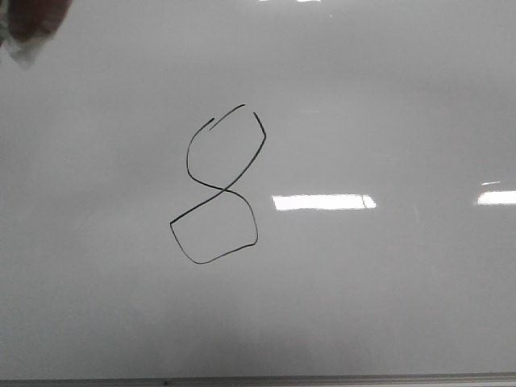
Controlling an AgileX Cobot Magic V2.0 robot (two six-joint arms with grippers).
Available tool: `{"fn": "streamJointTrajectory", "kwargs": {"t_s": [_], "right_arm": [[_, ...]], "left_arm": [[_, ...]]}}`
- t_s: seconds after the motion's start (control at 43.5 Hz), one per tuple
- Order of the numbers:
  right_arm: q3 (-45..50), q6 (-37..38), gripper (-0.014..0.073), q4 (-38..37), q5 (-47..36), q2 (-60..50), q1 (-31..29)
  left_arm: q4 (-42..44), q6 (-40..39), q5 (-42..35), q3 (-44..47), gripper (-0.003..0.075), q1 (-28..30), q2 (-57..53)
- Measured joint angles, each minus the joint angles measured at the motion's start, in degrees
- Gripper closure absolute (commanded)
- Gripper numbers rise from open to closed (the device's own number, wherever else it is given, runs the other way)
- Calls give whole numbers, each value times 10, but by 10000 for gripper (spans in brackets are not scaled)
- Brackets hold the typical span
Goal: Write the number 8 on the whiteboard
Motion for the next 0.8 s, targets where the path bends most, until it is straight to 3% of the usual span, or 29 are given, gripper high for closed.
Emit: {"fn": "streamJointTrajectory", "kwargs": {"t_s": [0.23,0.322,0.391,0.437,0.505,0.643,0.712,0.804], "right_arm": [[0,0,655,-3,14,0,0],[0,0,651,-3,16,0,0],[0,0,618,-3,16,0,0],[0,0,570,-3,16,0,0],[0,0,432,-3,16,0,0],[0,0,91,-1,12,0,0],[0,0,6,4,5,-1,0],[0,0,-5,13,-16,-10,0]], "left_arm": [[9,0,0,0,667,0,0],[9,0,0,0,733,0,0],[9,0,0,0,741,0,0],[9,0,0,0,741,0,0],[9,-1,0,0,741,0,0],[11,-1,0,0,741,0,0],[11,0,0,0,741,0,0],[11,-2,0,0,741,3,4]]}}
